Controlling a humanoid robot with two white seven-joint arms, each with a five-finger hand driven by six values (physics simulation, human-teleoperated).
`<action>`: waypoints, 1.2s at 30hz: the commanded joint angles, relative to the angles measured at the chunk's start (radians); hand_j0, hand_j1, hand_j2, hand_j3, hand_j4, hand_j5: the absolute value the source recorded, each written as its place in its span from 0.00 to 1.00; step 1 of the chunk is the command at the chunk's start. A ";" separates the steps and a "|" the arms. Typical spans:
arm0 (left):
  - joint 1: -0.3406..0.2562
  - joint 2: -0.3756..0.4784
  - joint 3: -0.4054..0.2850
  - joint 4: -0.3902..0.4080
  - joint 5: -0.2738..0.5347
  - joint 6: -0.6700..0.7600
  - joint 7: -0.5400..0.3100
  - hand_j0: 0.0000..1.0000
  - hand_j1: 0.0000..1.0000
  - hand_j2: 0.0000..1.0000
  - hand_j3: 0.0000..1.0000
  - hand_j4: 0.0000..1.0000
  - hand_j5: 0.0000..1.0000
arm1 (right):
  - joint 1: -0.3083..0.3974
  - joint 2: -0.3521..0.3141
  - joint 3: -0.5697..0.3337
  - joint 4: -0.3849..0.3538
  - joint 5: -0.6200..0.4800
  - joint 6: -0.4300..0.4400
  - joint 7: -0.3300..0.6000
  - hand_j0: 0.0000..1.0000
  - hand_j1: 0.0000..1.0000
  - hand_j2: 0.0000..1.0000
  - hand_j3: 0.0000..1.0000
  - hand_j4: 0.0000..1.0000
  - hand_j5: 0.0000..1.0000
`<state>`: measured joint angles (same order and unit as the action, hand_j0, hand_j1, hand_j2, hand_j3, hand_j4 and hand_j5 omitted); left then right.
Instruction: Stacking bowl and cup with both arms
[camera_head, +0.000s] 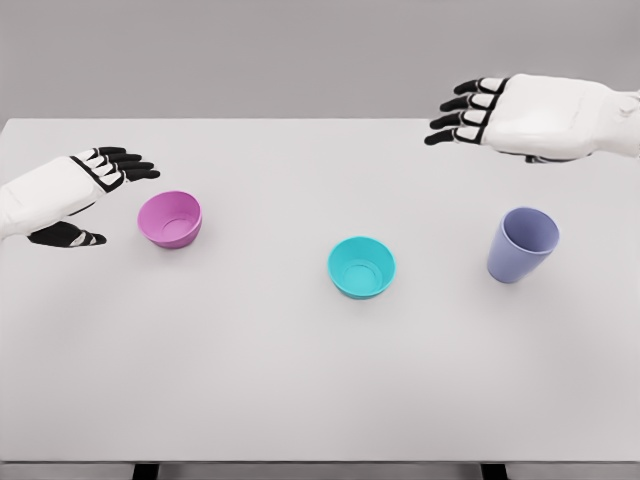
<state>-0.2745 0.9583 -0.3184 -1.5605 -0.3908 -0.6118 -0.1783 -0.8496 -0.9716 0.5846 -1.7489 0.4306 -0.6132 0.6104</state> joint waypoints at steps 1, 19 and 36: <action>0.000 0.000 0.001 0.000 0.004 0.001 0.000 1.00 1.00 1.00 1.00 1.00 1.00 | -0.003 -0.001 0.021 -0.003 -0.003 0.002 0.001 1.00 1.00 1.00 1.00 1.00 1.00; -0.295 0.002 -0.188 -0.170 0.236 0.587 -0.433 1.00 1.00 1.00 1.00 1.00 1.00 | 0.018 0.014 0.026 0.008 -0.062 0.002 0.001 1.00 1.00 1.00 1.00 1.00 1.00; -0.331 -0.024 -0.363 -0.205 0.070 0.692 -0.433 1.00 1.00 1.00 1.00 1.00 1.00 | 0.053 0.011 0.026 0.022 -0.062 0.002 0.001 1.00 1.00 1.00 1.00 1.00 1.00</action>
<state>-0.6059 0.9380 -0.6764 -1.7651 -0.3126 0.0959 -0.6112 -0.7961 -0.9588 0.6109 -1.7288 0.3718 -0.6135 0.6114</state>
